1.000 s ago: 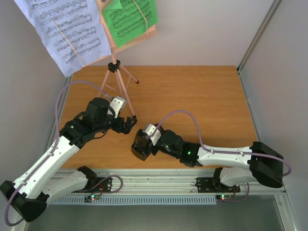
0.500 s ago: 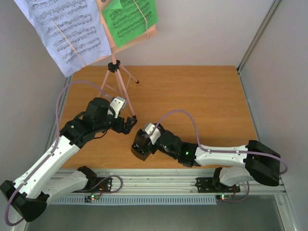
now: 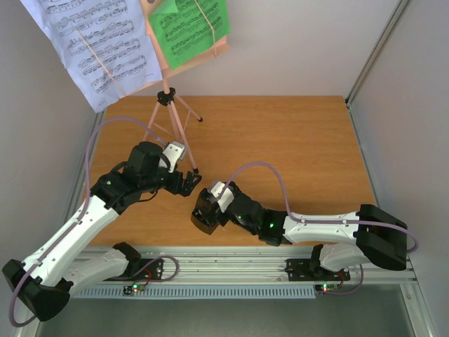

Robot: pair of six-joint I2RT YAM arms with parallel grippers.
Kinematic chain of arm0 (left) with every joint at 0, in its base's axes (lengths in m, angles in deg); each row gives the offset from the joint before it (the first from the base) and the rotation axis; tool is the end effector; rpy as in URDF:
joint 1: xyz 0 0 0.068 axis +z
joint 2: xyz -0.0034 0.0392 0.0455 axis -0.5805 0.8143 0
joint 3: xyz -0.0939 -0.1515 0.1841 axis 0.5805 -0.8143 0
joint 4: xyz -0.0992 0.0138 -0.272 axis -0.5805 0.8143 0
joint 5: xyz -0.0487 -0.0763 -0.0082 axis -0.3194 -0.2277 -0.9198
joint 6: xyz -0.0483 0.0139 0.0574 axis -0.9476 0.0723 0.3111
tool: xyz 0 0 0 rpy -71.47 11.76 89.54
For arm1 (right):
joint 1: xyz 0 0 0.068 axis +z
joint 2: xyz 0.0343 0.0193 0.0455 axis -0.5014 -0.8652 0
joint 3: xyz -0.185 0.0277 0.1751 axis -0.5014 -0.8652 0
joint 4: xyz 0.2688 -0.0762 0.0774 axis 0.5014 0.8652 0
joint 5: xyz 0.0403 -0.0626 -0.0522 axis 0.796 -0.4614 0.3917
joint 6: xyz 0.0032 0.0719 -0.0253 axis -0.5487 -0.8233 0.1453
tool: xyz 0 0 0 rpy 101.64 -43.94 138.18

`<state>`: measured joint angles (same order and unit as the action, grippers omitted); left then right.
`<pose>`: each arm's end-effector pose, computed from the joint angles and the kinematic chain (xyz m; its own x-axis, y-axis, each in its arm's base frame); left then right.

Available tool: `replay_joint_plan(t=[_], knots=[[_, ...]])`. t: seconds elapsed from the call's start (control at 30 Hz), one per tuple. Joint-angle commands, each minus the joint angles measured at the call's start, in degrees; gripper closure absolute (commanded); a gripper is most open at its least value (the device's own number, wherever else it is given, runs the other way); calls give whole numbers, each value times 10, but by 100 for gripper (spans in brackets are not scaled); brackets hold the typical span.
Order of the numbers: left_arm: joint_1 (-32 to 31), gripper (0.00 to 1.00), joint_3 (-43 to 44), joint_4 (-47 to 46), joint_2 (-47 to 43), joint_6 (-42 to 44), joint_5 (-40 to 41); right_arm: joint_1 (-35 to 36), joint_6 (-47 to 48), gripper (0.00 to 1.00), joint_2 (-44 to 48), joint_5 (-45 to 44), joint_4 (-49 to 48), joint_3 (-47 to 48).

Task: Pack up the instrument practice props

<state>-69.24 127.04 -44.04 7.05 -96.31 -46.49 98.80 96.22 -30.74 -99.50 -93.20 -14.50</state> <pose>0.2092 -0.1519 0.3024 -0.6141 0.2351 -0.7534 0.5652 0.7973 -0.2118 0.1403 0.3032 0.1711 0.2635 -0.5635 -0.7829 -0.7370 0.4061 -0.5403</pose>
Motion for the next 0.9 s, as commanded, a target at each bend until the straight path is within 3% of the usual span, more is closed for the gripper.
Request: replay_joint_plan(t=[0.0, 0.27, 0.57, 0.87], knots=[[3, 1, -3, -12, 22, 12, -31, 5, -11, 3, 15, -18, 3, -10], [1, 2, -1, -9, 55, 18, -121, 6, -13, 5, 33, -16, -2, -29], [-5, 6, 0, -3, 79, 21, -149, 6, -15, 9, 37, -16, -10, -37], [-17, 23, 3, 6, 100, 25, -172, 6, -19, 13, 42, -15, -15, -40]])
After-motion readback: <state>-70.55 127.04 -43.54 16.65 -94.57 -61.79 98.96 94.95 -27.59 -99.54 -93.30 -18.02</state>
